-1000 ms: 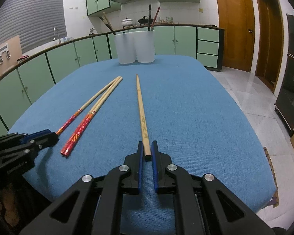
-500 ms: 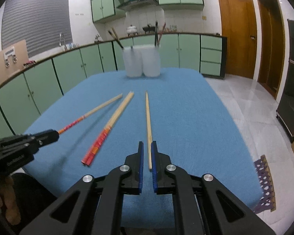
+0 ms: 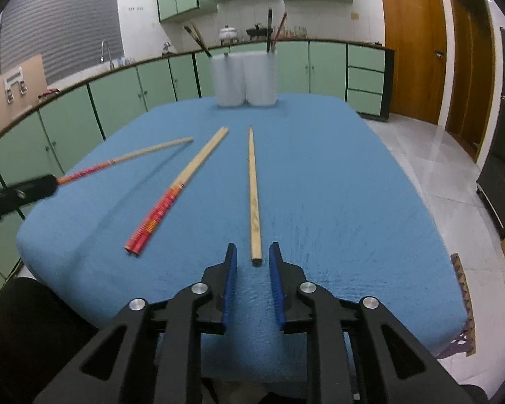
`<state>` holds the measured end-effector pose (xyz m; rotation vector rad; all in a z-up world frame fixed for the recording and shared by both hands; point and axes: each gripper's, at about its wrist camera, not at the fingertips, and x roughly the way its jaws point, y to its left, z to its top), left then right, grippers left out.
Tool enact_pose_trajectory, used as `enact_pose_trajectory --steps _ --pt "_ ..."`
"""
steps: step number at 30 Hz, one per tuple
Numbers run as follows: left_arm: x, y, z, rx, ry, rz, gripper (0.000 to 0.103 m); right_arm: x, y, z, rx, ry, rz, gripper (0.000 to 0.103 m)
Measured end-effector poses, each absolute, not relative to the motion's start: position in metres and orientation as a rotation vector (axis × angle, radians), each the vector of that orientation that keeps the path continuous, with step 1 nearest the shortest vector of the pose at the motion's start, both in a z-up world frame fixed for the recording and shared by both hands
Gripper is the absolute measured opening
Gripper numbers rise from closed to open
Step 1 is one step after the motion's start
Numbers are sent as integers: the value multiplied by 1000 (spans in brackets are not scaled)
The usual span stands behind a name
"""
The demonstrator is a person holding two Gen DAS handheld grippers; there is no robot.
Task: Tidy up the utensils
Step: 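Lift both chopsticks and carry them over the white holder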
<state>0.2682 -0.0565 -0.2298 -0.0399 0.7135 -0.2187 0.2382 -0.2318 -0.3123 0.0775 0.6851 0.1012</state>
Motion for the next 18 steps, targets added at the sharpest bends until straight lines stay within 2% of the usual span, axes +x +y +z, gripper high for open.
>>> enact_pose_trajectory --steps 3,6,18 --pt "271 -55 -231 -40 723 -218 5 242 -229 -312 52 681 103 20" --pt "273 -54 -230 -42 724 -218 5 242 -230 -309 66 701 112 7" --pt "260 -47 -192 -17 688 -222 5 199 -241 -207 126 550 136 7"
